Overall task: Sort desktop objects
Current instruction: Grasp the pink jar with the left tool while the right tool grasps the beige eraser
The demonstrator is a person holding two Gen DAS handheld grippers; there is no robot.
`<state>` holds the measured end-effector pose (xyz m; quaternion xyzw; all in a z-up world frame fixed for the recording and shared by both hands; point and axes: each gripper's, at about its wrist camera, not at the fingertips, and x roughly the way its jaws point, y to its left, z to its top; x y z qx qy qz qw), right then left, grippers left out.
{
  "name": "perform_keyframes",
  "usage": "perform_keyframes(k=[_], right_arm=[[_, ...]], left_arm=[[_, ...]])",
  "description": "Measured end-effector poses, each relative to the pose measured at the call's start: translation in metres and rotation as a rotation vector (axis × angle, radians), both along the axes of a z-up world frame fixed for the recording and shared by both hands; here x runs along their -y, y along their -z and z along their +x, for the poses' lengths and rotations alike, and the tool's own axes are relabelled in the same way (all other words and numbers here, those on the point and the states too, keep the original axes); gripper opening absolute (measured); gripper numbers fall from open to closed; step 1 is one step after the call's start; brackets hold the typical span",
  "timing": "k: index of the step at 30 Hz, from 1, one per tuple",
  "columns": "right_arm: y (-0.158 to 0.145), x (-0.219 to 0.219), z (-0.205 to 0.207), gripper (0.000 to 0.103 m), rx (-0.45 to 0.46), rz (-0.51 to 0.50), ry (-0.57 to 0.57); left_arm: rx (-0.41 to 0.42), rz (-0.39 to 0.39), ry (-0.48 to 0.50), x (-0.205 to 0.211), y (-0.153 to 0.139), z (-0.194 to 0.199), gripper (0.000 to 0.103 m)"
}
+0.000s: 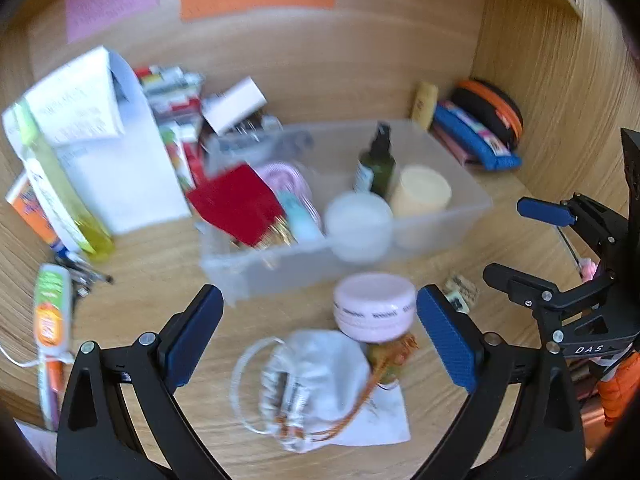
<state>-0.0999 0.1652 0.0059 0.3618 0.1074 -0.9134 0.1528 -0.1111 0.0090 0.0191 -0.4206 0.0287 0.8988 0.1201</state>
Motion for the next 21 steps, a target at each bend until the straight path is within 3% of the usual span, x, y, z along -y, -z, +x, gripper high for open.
perform_keyframes(k=[7,9,13,18,21], right_arm=[[0.029,-0.018,0.001,0.083,0.074,0.037,0.003],[0.036,-0.020,0.002,0.079,0.097,0.043,-0.010],[0.050,-0.023,0.003,0.060,0.152,0.048,-0.037],[0.058,-0.020,0.003,0.057,0.172,0.056,-0.063],[0.062,-0.017,-0.001,0.048,0.184,0.061,-0.074]], left_arm=[[0.110,0.011,0.039,-0.023,0.028,-0.007,0.099],[0.151,0.007,0.046,-0.030,0.038,-0.011,0.099],[0.155,-0.029,0.036,-0.039,0.047,-0.015,0.099],[0.177,0.002,0.007,-0.035,0.052,-0.027,0.099],[0.195,0.016,-0.006,-0.034,0.056,-0.034,0.099]])
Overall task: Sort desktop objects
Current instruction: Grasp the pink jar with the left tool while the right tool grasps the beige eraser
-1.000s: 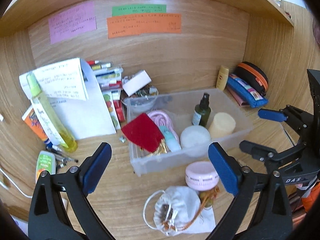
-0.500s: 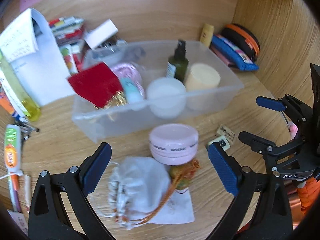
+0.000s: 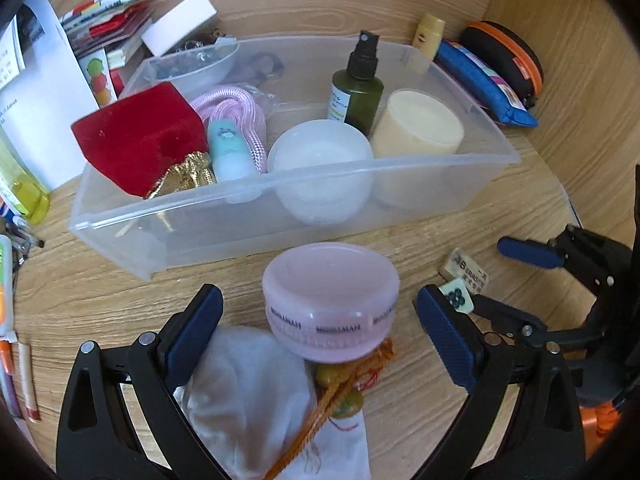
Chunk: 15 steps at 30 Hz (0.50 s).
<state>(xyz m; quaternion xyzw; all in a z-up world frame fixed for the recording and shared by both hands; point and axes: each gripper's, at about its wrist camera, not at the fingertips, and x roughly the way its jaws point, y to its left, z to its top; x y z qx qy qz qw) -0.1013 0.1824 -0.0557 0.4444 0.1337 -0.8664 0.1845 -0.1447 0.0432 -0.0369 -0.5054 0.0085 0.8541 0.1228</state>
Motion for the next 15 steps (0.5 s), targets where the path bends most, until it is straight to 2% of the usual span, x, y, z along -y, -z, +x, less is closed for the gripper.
perform_keyframes(k=[3,5,9,10,11,12,15], right_arm=[[0.002,0.002,-0.005,0.043,0.010,0.003,-0.005],[0.002,0.004,-0.007,0.035,0.012,-0.001,-0.011],[0.001,0.009,-0.013,0.029,0.020,-0.014,-0.025],[0.001,0.009,-0.014,0.025,0.023,-0.020,-0.028],[0.002,0.011,-0.015,0.022,0.024,-0.023,-0.032],[0.001,0.012,-0.015,0.022,0.023,-0.023,-0.033],[0.002,0.014,-0.015,0.022,0.015,-0.019,-0.035]], left_arm=[[0.017,0.006,-0.003,-0.001,0.005,-0.006,0.099],[0.024,0.009,-0.001,-0.001,0.006,-0.008,0.099],[0.027,0.013,-0.005,-0.002,0.009,-0.011,0.097],[0.025,0.013,-0.008,-0.002,0.010,-0.012,0.095],[0.026,0.011,-0.009,-0.002,0.011,-0.012,0.088],[0.026,0.009,-0.010,-0.002,0.012,-0.013,0.077],[0.020,0.013,-0.001,0.000,0.012,-0.012,0.065]])
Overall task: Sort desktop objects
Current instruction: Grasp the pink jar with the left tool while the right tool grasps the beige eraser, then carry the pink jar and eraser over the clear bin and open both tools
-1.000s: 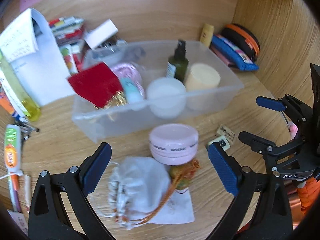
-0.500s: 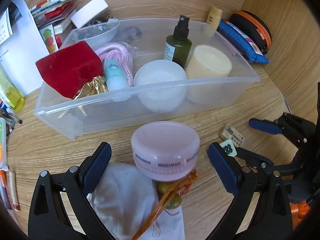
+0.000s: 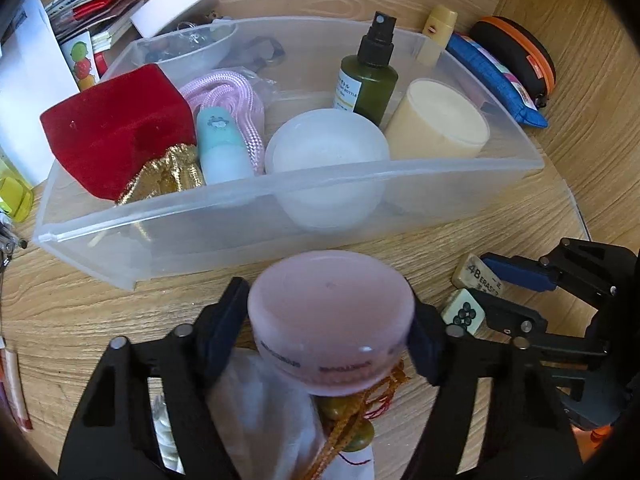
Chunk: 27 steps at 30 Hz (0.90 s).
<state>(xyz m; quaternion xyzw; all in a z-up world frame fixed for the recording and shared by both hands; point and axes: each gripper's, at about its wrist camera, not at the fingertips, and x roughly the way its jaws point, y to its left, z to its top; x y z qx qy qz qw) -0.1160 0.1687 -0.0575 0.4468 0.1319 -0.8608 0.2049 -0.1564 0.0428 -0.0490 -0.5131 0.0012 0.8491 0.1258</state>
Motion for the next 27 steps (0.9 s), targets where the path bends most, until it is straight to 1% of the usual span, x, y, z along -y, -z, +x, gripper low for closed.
perform_keyframes(k=[1,8,12,15,21,27], right_arm=[[0.000,-0.001,0.001,0.022,0.004,-0.006,0.000],[-0.014,-0.008,0.005,0.022,-0.023,-0.066,0.021],[-0.028,-0.012,0.012,0.022,-0.056,-0.094,0.031],[-0.040,-0.017,0.016,0.022,-0.082,-0.117,0.037],[-0.057,-0.021,0.023,0.022,-0.129,-0.133,0.041],[-0.067,-0.017,0.013,0.022,-0.159,-0.148,0.038]], left_arm=[[-0.005,0.002,0.004,0.000,0.000,0.000,0.062],[-0.026,0.038,0.009,0.008,-0.006,0.009,0.062],[-0.059,0.057,0.003,0.014,-0.016,0.018,0.062],[-0.092,0.066,0.003,0.020,-0.026,0.027,0.062],[-0.165,0.075,0.002,0.026,-0.048,0.038,0.062],[-0.237,0.085,-0.006,0.028,-0.075,0.039,0.062]])
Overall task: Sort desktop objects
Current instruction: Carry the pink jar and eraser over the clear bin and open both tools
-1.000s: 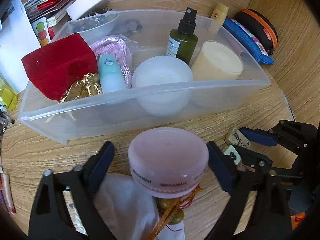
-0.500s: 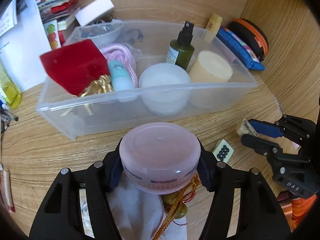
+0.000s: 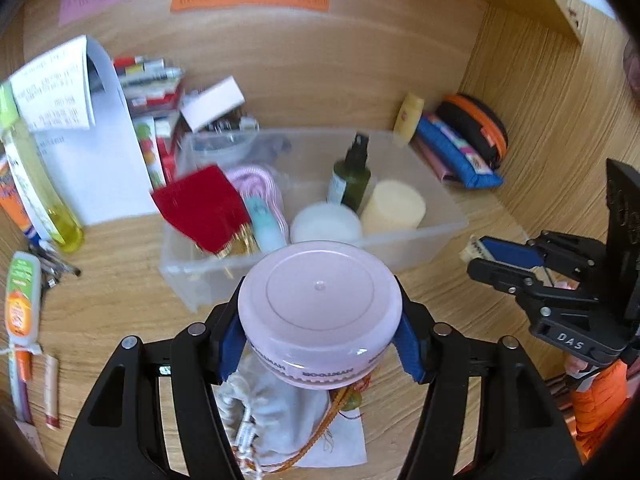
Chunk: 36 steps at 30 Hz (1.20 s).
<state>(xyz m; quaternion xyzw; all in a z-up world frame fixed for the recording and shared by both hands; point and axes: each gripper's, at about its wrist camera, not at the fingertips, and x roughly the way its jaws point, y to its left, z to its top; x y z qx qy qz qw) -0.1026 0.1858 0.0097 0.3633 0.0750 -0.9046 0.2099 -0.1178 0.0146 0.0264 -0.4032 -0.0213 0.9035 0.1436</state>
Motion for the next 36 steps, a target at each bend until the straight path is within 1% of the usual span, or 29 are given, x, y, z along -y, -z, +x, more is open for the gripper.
perform_keyframes(k=[5,11,20,25,29,36], right_arm=[[-0.007,-0.001,-0.010,0.022,-0.015,0.000,0.014],[-0.015,-0.007,-0.030,0.022,-0.026,-0.005,0.043],[-0.023,-0.010,-0.068,0.022,-0.022,-0.017,0.066],[-0.017,-0.009,-0.092,0.022,0.012,-0.023,0.080],[-0.009,-0.010,-0.110,0.022,0.038,-0.026,0.086],[0.004,-0.007,-0.135,0.022,0.079,-0.010,0.081]], left_arm=[[-0.018,0.035,0.009,0.007,-0.015,-0.008,0.062],[-0.028,0.009,-0.003,0.009,-0.021,-0.028,0.062],[0.004,0.000,0.006,0.009,-0.021,-0.068,0.062],[0.049,0.007,0.017,0.007,-0.015,-0.092,0.062],[0.095,0.003,0.021,0.004,-0.005,-0.110,0.062],[0.134,-0.043,0.027,-0.008,0.013,-0.137,0.062]])
